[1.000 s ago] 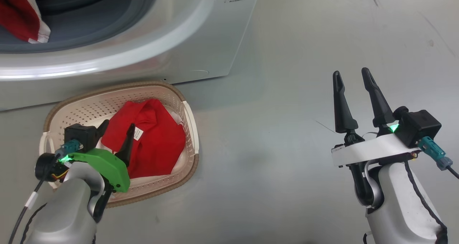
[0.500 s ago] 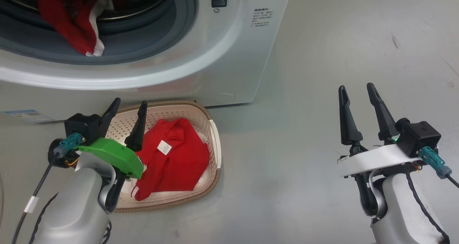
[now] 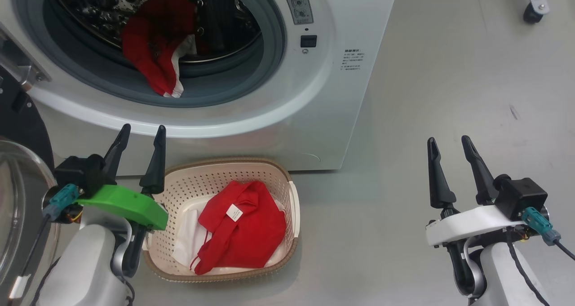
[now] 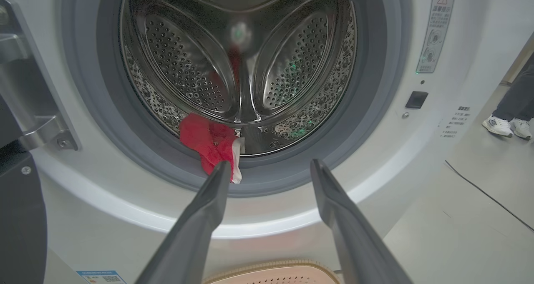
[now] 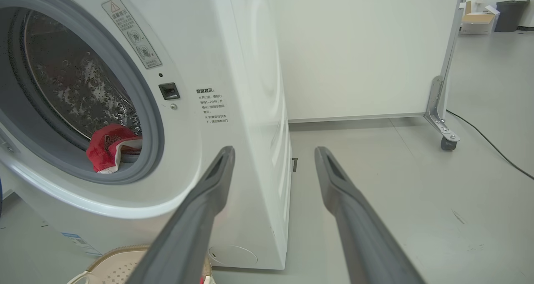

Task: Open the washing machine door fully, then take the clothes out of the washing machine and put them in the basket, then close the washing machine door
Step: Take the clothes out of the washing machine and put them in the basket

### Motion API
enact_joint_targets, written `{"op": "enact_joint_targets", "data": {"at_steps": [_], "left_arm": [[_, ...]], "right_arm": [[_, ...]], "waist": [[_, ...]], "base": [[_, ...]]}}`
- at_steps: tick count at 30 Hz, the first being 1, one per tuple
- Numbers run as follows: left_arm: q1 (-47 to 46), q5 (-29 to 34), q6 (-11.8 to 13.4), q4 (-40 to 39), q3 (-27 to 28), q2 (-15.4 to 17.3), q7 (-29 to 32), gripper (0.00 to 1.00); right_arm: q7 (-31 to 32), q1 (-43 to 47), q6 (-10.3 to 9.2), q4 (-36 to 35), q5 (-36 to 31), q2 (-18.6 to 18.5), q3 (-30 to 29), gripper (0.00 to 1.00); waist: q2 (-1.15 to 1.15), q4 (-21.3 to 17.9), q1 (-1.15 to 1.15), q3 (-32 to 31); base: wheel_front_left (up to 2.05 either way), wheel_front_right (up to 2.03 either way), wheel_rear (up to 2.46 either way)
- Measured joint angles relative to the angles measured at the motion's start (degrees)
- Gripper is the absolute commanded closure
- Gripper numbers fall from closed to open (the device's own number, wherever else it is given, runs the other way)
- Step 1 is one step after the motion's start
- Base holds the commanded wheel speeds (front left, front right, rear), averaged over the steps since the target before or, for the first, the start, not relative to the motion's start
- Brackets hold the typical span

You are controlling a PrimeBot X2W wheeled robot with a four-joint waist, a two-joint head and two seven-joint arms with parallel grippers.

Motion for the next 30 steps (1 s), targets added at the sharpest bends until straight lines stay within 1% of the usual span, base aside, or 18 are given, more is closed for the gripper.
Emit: {"op": "enact_joint_targets", "data": {"at_steps": [4,7,13,18,30], "left_arm": [[3.16,0.94,0.02,-2.35,1.69,0.30,0.00,0.00],[5.43,1.11,0.04,-4.19,3.26,0.29,0.00,0.00],[10.46,3.19,0.29,-7.49,4.13,0.15,0.00,0.00],[12.75,4.39,1.34,-9.83,5.76,-0.42,0.00,0.00],[17.18,7.06,1.88,-13.55,6.16,-1.36,0.00,0.00]], "right_arm": [[0.00,1.16,0.04,0.09,-0.07,0.02,-0.03,0.00],[0.00,2.09,0.43,0.07,-0.27,0.04,-0.08,0.00],[0.00,4.20,0.58,0.08,-0.31,0.08,0.19,0.00],[0.00,4.52,0.59,0.05,-0.32,0.10,0.22,0.00],[0.00,5.48,0.96,-0.05,-0.33,0.11,0.53,0.00]], "waist": [[0.00,1.01,0.00,-2.14],[0.00,1.59,0.00,-3.54],[0.00,2.45,0.00,-5.98],[0.00,2.50,0.00,-7.04],[0.00,2.26,0.00,-8.42]], "base": [[0.00,0.00,0.00],[0.00,0.00,0.00],[0.00,0.00,0.00],[0.00,0.00,0.00],[0.00,0.00,0.00]]}}
